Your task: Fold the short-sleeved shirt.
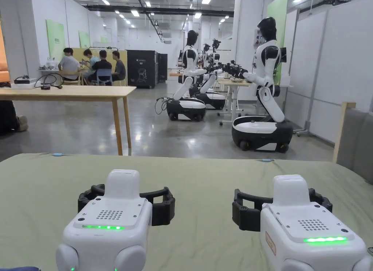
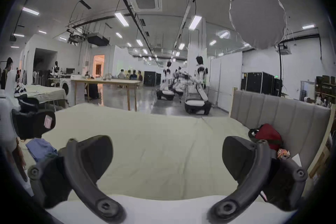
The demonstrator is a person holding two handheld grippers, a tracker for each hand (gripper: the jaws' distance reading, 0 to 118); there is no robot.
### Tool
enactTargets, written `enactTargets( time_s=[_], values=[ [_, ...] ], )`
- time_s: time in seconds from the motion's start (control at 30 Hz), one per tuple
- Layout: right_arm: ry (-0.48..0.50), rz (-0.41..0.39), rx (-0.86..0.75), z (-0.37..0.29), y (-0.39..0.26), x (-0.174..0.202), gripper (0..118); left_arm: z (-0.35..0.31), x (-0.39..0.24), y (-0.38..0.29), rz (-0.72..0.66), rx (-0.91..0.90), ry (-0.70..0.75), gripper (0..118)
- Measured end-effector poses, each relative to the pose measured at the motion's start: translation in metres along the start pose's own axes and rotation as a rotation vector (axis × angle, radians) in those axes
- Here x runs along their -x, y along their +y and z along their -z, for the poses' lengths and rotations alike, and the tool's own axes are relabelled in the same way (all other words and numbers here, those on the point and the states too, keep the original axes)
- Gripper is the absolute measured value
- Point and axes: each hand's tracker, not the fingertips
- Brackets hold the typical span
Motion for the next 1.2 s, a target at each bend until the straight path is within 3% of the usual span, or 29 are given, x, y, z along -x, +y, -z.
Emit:
enactTargets(
  time_s=[0.27,0.43,0.67,0.77,0.97,1.2],
  values=[
    [0.002,0.020,0.033,-0.003,0.006,0.002,118,-0.002,0.006,0.005,-0.008,-0.004,0.023,118],
    [0.103,-0.025,0.056,-0.009,0.012,0.003,118,-0.005,0.003,0.011,0.009,0.018,0.004,118],
    [0.070,0.025,0.075,-0.015,0.025,0.005,118,-0.009,0.003,0.014,-0.005,0.013,0.000,118],
    [0.160,0.058,0.103,-0.018,0.029,0.000,118,-0.010,0.003,0.013,-0.007,0.018,-0.006,118],
    [0.042,0.061,0.104,-0.027,0.032,0.005,118,-0.020,0.001,0.015,-0.005,0.015,-0.026,118],
    [0.049,0.034,0.087,-0.022,0.031,0.004,118,-0.025,0.002,0.018,-0.026,0.010,-0.036,118]
  ],
)
